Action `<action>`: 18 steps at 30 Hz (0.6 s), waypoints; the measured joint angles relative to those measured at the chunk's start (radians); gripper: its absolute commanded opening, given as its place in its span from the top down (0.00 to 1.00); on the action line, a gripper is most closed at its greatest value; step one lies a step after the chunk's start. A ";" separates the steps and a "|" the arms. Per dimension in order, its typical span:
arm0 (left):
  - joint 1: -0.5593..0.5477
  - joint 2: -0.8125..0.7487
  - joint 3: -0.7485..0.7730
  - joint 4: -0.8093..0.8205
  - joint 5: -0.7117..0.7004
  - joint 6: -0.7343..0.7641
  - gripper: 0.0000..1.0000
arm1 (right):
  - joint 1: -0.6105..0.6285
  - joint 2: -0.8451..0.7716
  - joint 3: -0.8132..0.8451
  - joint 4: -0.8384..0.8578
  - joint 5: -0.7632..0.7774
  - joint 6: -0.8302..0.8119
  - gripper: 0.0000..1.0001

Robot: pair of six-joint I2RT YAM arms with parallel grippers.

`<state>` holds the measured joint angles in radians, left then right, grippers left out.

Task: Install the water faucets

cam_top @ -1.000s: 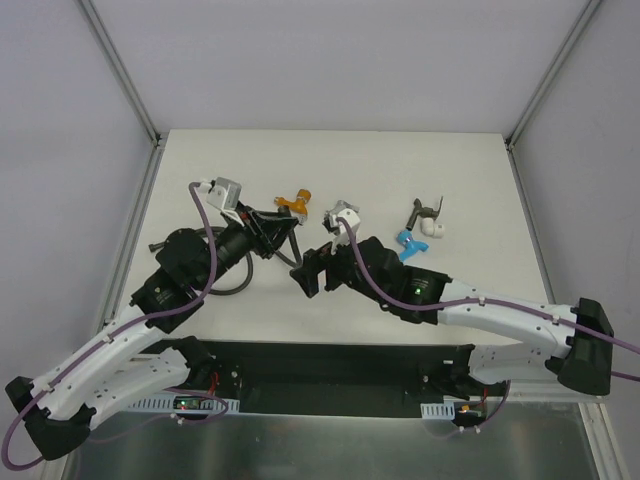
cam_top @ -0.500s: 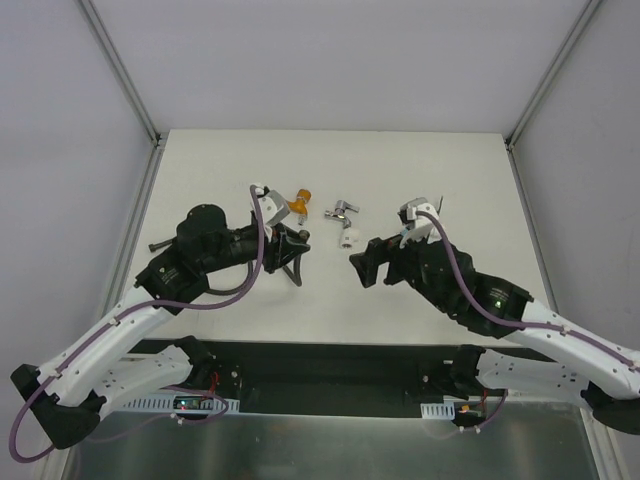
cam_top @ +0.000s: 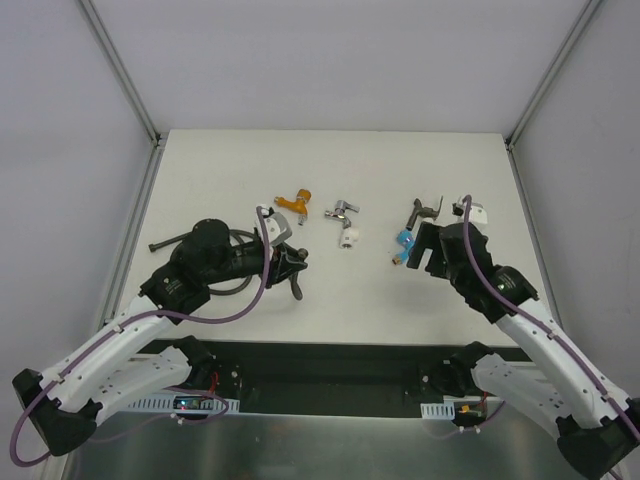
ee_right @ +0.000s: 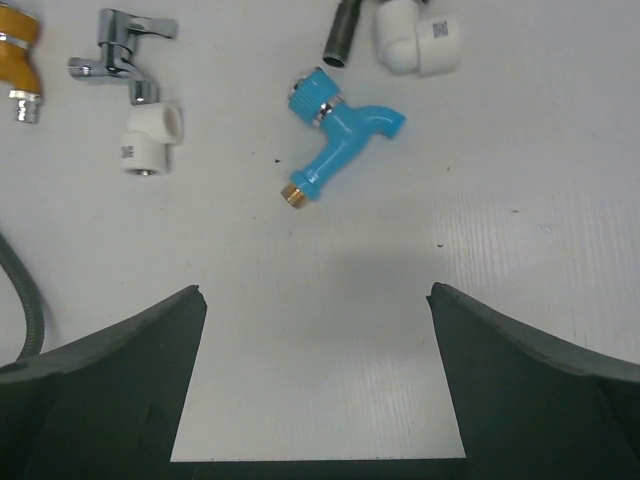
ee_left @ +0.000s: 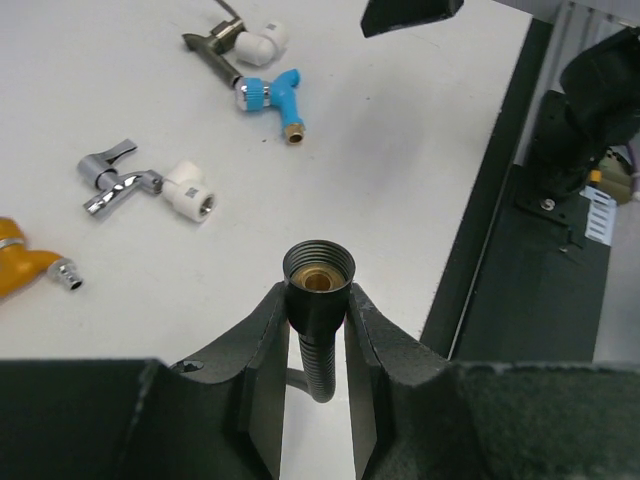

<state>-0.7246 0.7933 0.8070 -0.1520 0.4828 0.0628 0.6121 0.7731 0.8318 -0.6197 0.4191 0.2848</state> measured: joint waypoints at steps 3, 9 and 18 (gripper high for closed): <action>0.000 -0.006 -0.001 0.006 -0.075 -0.011 1.00 | -0.070 0.069 -0.010 -0.002 -0.039 0.027 0.19; 0.000 -0.049 -0.005 0.008 -0.130 -0.023 1.00 | -0.146 0.243 -0.012 0.041 -0.100 0.106 0.31; 0.000 -0.114 -0.027 0.028 -0.152 -0.022 1.00 | -0.177 0.516 -0.003 0.153 -0.115 0.272 0.38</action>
<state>-0.7246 0.6796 0.7799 -0.1242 0.3305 0.0410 0.4351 1.2888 0.8288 -0.4667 0.3042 0.5568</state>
